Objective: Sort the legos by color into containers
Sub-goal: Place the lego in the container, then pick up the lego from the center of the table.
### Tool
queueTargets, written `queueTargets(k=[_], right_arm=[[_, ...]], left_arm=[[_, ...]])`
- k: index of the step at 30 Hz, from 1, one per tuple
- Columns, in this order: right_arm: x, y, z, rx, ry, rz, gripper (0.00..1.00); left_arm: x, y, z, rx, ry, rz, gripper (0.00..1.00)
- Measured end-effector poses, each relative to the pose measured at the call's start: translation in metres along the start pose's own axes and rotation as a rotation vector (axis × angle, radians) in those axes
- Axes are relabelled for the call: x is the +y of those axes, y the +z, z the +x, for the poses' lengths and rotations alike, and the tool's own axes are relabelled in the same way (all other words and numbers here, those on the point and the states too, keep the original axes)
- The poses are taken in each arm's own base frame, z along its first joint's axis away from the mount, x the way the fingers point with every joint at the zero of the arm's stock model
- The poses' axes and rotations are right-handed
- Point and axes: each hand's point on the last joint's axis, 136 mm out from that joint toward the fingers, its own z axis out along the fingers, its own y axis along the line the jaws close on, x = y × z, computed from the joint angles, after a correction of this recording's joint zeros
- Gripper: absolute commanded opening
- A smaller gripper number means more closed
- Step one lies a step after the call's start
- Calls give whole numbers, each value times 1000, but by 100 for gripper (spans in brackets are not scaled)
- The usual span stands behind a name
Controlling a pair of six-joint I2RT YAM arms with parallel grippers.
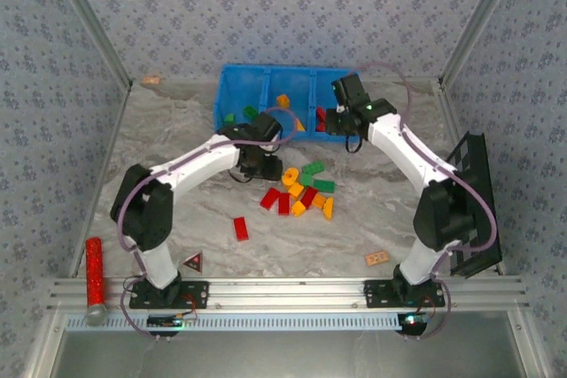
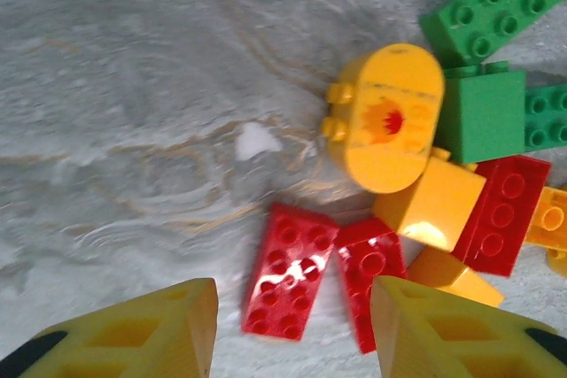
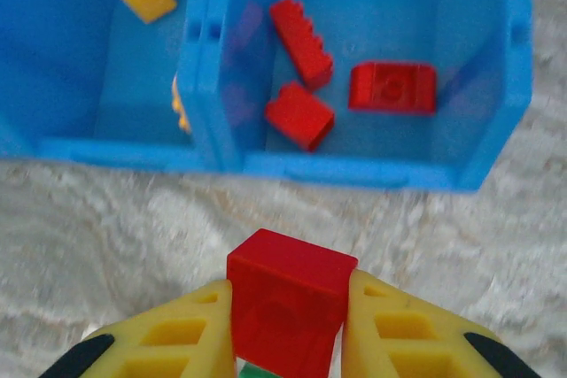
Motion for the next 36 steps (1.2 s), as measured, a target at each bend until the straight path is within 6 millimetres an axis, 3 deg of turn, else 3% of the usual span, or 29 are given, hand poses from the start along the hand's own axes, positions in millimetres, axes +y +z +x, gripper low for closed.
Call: queueTargets(k=[7,15,21,25,36], right_arm=[[-20,53,-36,-26,-12,21,30],[-44,94,-50,-9,9,28,33],[-43,108,-46,12,4,6,35],[-41,115,-41,29,-1,-4,39],[-36,116,-41,33,-4,-37,57]], left_arm=[[-37,36,-19,-5,76,24,51],[-55,52,-29,-2,131,31,52],[-48,66,-24,27,148,-15,53],[-43,65,-28,16,160,-49,53],[-33,76,-25,45,182,-109,53]])
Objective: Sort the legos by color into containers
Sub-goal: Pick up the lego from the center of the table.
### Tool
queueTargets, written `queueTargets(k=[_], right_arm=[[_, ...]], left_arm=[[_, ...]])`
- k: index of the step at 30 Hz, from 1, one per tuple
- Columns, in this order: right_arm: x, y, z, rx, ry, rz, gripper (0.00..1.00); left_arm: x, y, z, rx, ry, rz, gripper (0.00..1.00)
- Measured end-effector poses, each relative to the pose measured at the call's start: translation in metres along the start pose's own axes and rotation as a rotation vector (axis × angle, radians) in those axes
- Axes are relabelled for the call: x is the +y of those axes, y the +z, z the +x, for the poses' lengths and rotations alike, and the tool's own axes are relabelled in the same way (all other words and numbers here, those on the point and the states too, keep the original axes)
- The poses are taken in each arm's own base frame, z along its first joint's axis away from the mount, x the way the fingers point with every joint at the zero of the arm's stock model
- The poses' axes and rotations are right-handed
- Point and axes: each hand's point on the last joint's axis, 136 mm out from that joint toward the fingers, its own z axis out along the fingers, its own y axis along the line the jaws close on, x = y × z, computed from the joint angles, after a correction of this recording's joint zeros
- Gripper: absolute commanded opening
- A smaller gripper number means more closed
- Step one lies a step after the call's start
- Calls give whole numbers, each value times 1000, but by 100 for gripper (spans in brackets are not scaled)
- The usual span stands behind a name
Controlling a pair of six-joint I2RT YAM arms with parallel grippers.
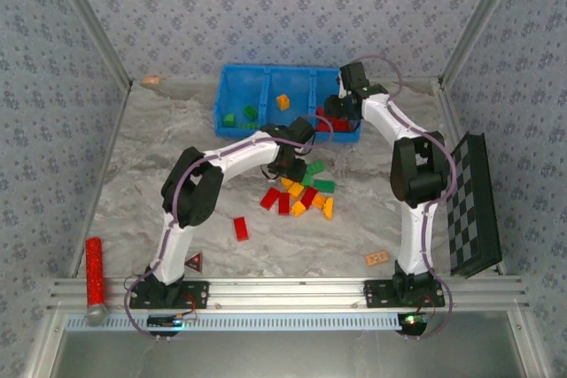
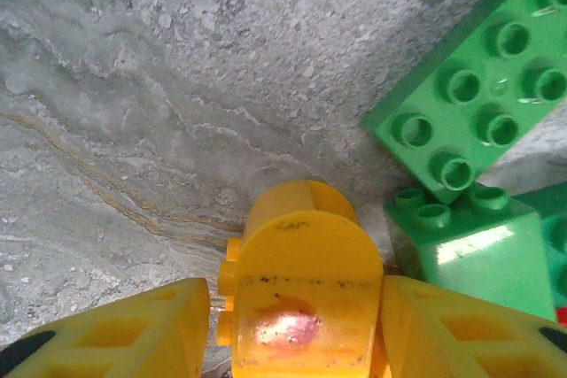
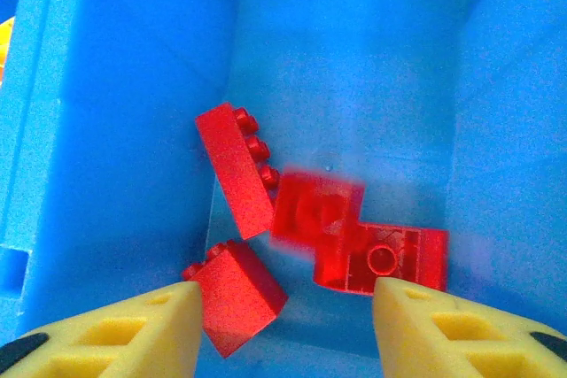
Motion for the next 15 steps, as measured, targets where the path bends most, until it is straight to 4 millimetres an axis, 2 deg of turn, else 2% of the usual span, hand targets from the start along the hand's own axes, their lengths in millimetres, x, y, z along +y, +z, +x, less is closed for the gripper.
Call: queueTargets(k=[3,7,9,12,15], right_arm=[[1,0,0,1,0,-8,57],[3,-1,0,3,0,-15,57],[3,-5,0,0,-1,-17,57],[3,-25,7,-3,-4,-21,58],[1,-59,23,-12,-1,-27,58]], left_arm=[[1,8,5,23,2,-9,53],[2,9,5,25,0,-9,52],[3,10,5,27,-5,-5,47],[4,11,5,30,-12,5,37],[6,9,4,28,-26,20,30]])
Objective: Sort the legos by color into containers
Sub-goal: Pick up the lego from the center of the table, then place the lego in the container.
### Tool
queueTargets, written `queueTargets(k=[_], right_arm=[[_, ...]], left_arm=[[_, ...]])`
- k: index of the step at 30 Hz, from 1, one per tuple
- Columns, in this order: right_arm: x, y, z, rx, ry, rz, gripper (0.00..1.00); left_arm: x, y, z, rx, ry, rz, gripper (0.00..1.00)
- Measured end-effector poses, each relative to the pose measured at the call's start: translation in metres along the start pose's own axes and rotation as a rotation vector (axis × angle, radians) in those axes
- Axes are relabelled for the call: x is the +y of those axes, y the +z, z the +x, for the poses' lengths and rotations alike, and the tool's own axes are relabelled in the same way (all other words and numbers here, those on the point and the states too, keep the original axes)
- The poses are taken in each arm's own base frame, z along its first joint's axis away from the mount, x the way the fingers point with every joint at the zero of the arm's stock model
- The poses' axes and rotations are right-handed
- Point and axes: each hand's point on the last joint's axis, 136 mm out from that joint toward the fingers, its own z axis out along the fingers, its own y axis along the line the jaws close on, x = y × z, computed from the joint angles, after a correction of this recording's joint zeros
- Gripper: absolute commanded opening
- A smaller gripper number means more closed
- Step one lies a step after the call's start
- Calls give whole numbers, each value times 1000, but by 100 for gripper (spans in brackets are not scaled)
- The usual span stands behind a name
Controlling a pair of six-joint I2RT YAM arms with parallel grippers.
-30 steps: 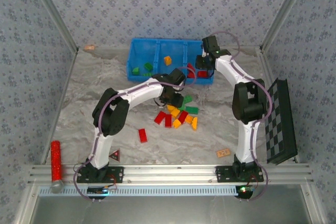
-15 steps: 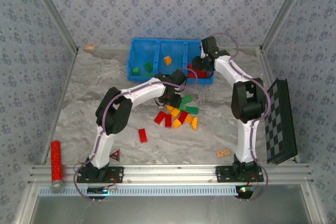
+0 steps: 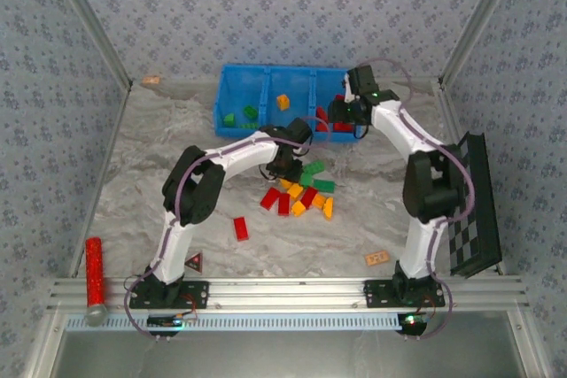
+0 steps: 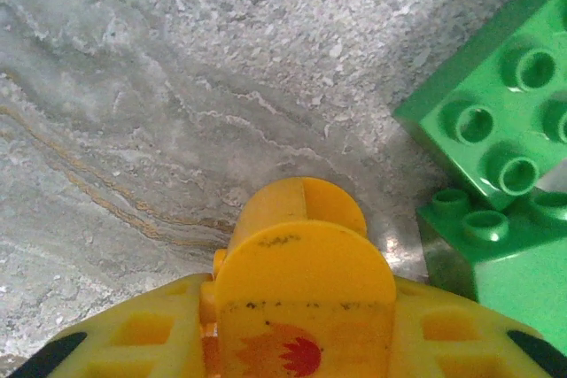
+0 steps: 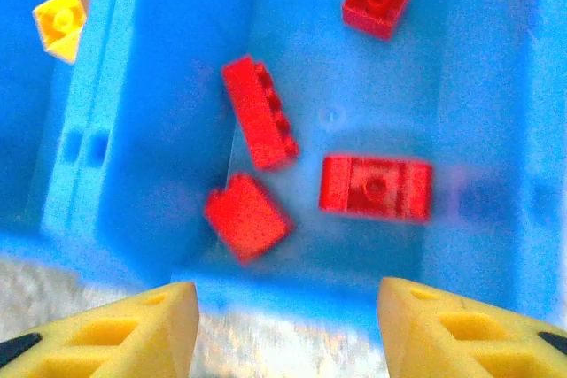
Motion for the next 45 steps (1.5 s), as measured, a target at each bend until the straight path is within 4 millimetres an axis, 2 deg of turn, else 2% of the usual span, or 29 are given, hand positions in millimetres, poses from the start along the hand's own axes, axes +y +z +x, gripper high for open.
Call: queueTargets(k=[5,8,10,13,17,20,22,24,27,32,35,37,41,45], right_arm=[[1,-58,42,-20,32,-15,59],[4,-77,80,5,58,-23,59],[6,-83,106,35,75,-27,59],[10,-88,142,90,101,-32,60],[17,-89,183,161,130,-36,60],[29,-88,202,196,130,-46,60],[40,-89,210,211,121,-63,59],[52,-91,215,217,106,-82,59],[65,-91,222,231,86,-96,57],[69,-80,220,251,82,-65,55],[69,-70,208,249,84,-44,56],[67,-64,197,240,85,-33,56],[68,-50,176,226,80,-27,56],[83,-35,163,229,63,-50,56]], left_arm=[[9,-1,-5,1,-34,28,27],[21,-3,-11,0,-61,32,26],[29,-9,-19,-11,-81,33,26],[37,-29,-48,-78,-102,49,26],[39,-72,-97,-222,-119,94,26],[39,-102,-127,-319,-125,121,27],[40,-115,-146,-370,-129,131,27],[41,-119,-161,-400,-134,136,27],[47,-107,-175,-404,-147,126,27],[67,-60,-180,-341,-178,71,28],[77,-39,-178,-306,-195,47,30],[80,-32,-179,-299,-203,36,31],[81,-30,-179,-298,-215,31,32],[81,-30,-181,-302,-225,33,37]])
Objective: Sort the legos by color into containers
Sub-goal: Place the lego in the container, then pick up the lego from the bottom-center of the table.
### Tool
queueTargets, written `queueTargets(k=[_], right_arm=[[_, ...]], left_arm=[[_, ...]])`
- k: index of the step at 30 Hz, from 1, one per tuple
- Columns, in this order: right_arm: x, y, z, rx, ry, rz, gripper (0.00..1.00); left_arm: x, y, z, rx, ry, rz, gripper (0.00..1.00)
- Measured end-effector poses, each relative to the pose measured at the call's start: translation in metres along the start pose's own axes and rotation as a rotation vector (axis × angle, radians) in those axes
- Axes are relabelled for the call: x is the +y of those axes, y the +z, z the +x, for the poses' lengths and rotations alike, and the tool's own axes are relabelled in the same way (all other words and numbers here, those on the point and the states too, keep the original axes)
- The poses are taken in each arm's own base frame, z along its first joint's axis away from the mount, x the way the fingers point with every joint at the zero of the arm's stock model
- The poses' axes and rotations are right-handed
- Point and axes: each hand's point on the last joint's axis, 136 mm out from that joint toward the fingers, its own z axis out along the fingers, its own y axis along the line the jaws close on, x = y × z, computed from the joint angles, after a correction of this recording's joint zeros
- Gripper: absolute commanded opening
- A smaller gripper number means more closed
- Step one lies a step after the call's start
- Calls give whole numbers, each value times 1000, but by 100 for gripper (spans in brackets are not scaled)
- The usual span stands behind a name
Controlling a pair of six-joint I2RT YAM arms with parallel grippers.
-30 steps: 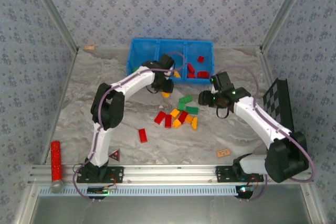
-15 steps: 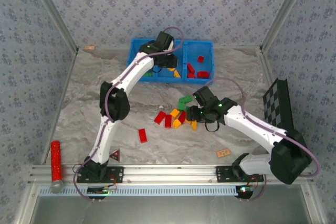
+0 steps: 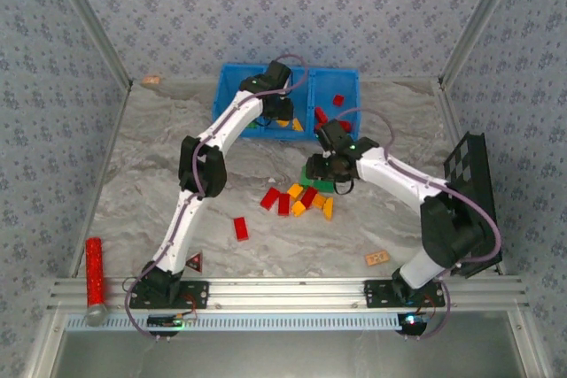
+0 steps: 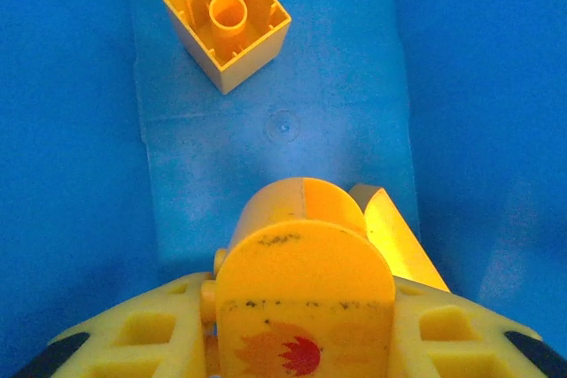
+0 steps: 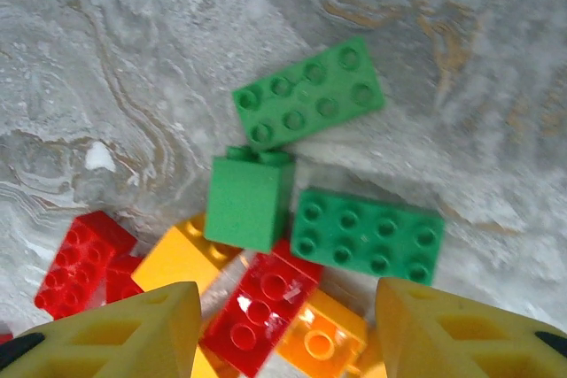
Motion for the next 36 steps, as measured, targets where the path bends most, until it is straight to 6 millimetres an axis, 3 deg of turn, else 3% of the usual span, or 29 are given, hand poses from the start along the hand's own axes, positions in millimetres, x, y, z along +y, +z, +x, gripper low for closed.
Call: queueTargets(k=[6,13,16,23,25,28,31,36], right_arm=[[17,18,-4,26,-21,-21,56],[50,13,8,41,-62,-57,56],[68,10,23,63,-78,-76,57],[99,8,65,134,-130,-92,57],[112,9,74,144,-158,-104,57],[135,10,85,153,-205,-130,57],[158,14,96,161,-248,-153,59],[186,33,119,203,-306,-160,74]], left_arm=[[-1,2,1,3,-8,5,47],[-5,-2,-5,-14,-8,21,54],[-7,-2,-5,-13,-8,31,59],[-10,-14,-11,-26,-7,59,59],[-12,-27,-16,-37,-3,76,59],[-11,-61,-26,-70,-3,106,59],[-5,-109,-37,-124,-16,146,59],[27,-199,-60,-265,-65,174,59]])
